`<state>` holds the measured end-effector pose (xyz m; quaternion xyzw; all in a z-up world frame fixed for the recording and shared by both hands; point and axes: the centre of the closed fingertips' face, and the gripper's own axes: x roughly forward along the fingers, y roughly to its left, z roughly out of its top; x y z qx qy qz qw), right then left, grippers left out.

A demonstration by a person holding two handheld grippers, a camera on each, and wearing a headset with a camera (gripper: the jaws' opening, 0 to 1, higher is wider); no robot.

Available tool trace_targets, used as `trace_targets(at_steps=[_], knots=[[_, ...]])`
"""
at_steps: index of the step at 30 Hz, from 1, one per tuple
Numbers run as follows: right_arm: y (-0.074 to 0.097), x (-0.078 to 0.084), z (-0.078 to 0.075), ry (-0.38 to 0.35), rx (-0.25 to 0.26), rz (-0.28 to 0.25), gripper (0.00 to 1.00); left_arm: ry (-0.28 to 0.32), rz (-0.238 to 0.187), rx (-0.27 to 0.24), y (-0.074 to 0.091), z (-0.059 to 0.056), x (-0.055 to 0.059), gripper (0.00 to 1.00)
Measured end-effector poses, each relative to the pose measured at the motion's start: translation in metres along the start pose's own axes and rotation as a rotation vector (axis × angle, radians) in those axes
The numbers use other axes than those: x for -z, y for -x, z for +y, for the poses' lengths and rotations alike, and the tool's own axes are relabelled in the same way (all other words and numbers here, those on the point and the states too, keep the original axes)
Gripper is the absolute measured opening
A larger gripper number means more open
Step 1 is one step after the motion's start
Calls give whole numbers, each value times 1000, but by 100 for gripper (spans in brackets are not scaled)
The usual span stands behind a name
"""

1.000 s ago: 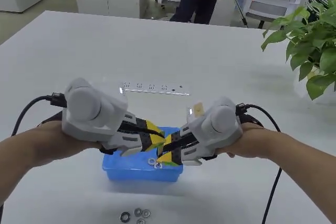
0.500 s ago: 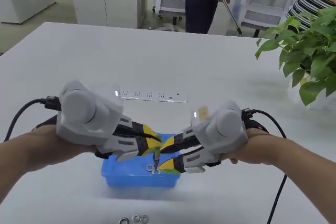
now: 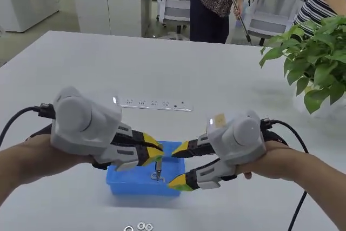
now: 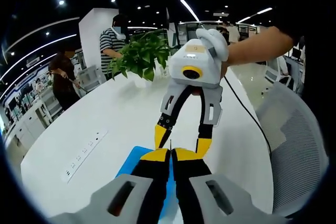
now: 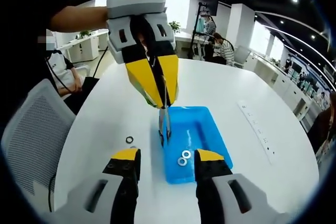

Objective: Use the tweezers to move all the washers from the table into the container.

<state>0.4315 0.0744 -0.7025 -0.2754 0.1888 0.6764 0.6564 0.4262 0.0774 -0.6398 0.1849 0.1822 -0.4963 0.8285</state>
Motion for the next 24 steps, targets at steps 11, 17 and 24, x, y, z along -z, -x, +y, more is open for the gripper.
trace_targets(at_steps=[11, 17, 24], knots=[[13, 1, 11, -27, 43, -30, 56, 6, -10, 6, 6, -11, 2, 6], [19, 3, 16, -33, 68, -37, 61, 9, -14, 16, 9, -19, 4, 6], [23, 7, 22, -57, 85, -42, 66, 17, -11, 26, 12, -31, 12, 6]])
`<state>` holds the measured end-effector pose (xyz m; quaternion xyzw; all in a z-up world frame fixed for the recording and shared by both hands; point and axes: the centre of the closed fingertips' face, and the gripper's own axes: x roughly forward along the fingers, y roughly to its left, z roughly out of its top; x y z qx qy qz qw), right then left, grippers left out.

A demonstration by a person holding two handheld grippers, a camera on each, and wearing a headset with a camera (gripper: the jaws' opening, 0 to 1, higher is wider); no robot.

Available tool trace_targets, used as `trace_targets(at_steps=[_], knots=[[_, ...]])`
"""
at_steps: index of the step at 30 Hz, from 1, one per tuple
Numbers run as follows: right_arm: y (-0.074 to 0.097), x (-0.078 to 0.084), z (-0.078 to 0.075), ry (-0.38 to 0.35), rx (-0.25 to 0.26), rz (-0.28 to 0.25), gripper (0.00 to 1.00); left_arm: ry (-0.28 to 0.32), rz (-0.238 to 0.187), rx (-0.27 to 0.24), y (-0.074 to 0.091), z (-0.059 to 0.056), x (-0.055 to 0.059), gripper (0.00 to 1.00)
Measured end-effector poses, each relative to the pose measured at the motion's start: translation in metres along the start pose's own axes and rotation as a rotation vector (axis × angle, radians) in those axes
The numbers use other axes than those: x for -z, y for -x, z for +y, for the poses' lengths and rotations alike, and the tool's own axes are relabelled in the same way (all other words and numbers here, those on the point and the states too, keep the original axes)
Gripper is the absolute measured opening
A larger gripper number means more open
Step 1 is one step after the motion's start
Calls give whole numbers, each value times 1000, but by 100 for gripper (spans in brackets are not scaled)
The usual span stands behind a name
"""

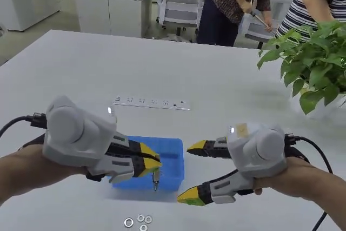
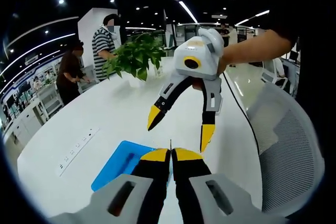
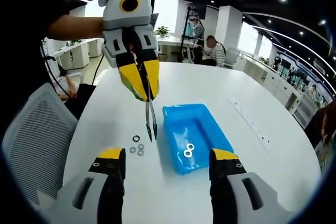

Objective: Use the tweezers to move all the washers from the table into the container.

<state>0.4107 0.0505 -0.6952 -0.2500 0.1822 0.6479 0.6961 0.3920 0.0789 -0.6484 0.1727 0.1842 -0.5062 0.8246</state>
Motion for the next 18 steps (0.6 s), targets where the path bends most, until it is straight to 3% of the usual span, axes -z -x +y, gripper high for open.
trace_targets(at_steps=[18], knots=[[-1, 13, 19, -70, 17, 2, 84, 12, 4, 13, 1, -24, 20, 6]])
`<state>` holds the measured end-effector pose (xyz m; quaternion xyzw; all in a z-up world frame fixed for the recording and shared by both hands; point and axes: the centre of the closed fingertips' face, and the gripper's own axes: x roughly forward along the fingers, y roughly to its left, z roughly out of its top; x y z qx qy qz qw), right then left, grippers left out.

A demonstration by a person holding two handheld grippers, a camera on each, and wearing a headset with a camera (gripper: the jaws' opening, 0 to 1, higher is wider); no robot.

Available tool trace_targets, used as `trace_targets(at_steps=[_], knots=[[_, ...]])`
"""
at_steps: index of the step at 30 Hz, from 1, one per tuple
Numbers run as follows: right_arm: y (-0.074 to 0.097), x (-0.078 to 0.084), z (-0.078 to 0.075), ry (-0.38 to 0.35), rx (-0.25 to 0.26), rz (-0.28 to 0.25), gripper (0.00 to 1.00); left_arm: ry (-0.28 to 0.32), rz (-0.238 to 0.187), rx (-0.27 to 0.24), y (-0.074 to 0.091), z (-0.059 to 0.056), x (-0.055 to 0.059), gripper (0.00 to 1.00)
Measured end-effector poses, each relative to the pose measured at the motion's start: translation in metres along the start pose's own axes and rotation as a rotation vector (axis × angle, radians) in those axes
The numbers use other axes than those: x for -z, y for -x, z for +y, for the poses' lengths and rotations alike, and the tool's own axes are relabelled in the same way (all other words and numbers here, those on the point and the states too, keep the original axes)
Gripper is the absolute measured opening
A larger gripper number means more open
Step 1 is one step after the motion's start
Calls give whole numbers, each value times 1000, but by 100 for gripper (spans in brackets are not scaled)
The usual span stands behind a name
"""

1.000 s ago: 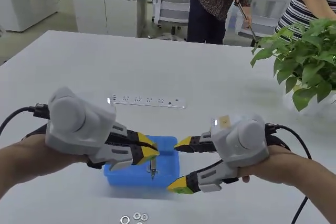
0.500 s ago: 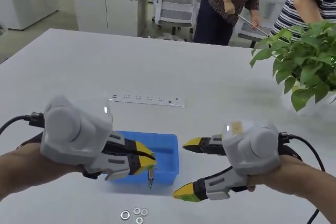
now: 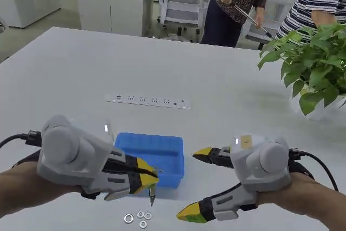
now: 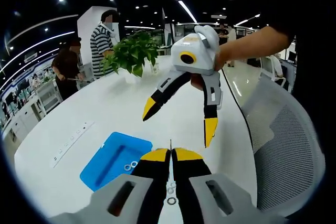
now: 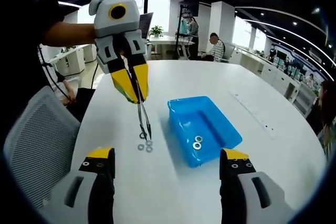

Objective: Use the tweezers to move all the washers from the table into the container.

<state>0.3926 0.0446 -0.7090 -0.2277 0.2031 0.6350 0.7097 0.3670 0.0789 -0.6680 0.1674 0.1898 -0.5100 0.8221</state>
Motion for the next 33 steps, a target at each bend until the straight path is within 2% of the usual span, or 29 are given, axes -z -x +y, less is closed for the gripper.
trace_targets(at_steps=[2, 6, 21, 33], knots=[[0, 1, 1, -3, 3, -4, 86, 3, 0, 2, 0, -3, 2, 6], [-1, 4, 0, -7, 30, -16, 100, 4, 3, 5, 0, -6, 6, 6], [-4, 11, 10, -37, 26, -23, 100, 12, -9, 14, -1, -19, 14, 6], [-8, 16, 19, -51, 15, -19, 99, 23, 6, 16, -2, -19, 25, 6]])
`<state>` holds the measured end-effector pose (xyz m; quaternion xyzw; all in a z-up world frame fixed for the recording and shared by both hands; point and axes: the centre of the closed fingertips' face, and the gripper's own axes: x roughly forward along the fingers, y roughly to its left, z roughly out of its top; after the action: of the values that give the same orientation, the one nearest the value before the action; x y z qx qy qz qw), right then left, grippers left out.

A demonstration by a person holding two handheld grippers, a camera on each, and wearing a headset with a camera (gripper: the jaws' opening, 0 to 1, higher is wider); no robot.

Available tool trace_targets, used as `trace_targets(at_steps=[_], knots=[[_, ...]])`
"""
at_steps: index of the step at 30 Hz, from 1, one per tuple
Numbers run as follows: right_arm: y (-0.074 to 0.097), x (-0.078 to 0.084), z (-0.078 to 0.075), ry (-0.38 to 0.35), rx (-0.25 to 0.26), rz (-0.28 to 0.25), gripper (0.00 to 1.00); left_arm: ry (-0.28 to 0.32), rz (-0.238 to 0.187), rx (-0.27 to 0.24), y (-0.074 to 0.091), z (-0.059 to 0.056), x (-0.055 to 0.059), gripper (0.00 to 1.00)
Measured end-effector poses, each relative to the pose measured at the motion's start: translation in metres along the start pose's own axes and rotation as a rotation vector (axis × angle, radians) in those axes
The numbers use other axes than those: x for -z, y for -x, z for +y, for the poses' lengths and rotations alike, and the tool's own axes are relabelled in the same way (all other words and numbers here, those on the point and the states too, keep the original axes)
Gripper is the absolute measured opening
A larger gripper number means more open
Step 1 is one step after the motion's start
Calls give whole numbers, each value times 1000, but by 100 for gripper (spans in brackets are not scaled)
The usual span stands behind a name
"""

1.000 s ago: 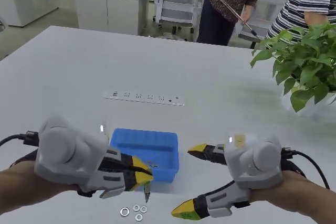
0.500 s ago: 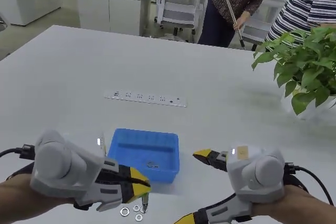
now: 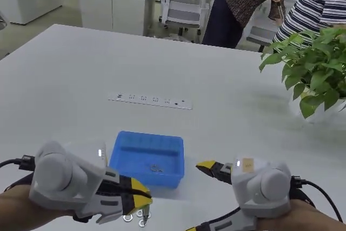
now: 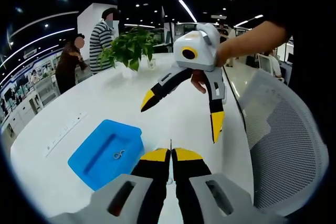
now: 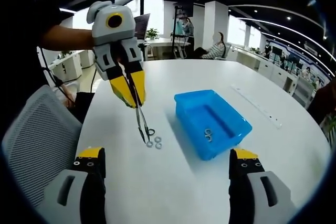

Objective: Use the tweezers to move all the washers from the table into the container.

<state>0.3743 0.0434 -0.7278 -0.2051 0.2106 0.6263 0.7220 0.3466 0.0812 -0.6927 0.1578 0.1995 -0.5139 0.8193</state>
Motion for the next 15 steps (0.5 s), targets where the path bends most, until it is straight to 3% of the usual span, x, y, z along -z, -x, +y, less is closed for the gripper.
trace_targets(at_steps=[15], knots=[[-1, 2, 4, 7, -6, 6, 97, 8, 17, 4, -4, 1, 10, 6]])
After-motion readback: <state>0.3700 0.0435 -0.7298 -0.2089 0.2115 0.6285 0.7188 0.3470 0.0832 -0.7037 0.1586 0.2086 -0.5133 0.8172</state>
